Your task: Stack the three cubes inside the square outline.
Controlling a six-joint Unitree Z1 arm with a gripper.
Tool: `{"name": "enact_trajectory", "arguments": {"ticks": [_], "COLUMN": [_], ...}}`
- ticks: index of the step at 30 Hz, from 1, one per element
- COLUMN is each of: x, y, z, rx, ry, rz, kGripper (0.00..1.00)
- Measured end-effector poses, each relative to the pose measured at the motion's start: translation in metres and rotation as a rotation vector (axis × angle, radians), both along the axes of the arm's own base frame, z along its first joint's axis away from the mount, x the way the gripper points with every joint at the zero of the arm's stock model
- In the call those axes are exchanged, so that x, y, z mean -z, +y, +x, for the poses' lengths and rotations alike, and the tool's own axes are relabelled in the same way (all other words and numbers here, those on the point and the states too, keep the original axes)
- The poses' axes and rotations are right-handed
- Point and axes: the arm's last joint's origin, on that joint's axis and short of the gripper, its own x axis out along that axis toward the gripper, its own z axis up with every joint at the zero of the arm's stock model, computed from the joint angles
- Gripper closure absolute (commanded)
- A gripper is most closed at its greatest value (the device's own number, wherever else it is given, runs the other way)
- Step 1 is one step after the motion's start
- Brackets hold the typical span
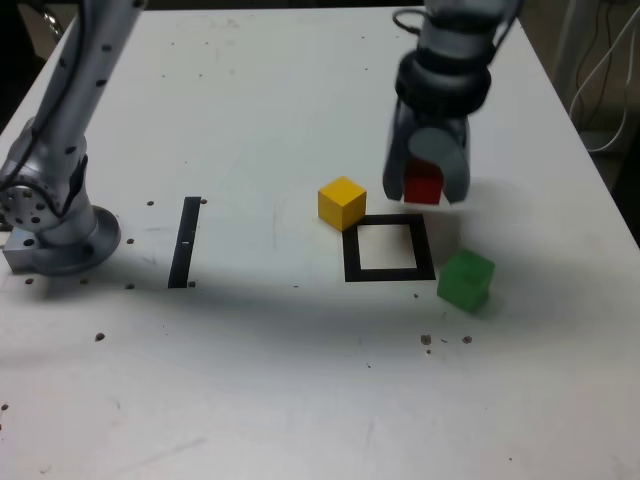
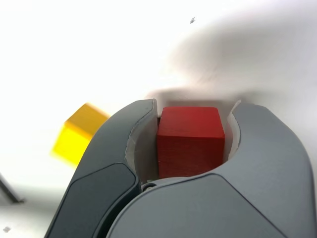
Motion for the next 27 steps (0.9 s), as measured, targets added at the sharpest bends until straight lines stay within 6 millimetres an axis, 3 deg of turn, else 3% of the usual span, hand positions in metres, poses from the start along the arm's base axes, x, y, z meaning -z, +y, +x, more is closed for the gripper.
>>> {"name": "enact_trajectory", "arguments": {"ticks": [4,17,27], "x": [-0.015,0.013,0.031], "y": [-0.003,-0.034,-0.038], "z": [-0.016,-0.030,-0.035], "rx": [-0.026,-0.069,-0.081], "ry": [0.000,0.045,0.039], "rz": [-0.001,-0.028,-0.084], "kGripper": [0.83,0.83,0.82]}}
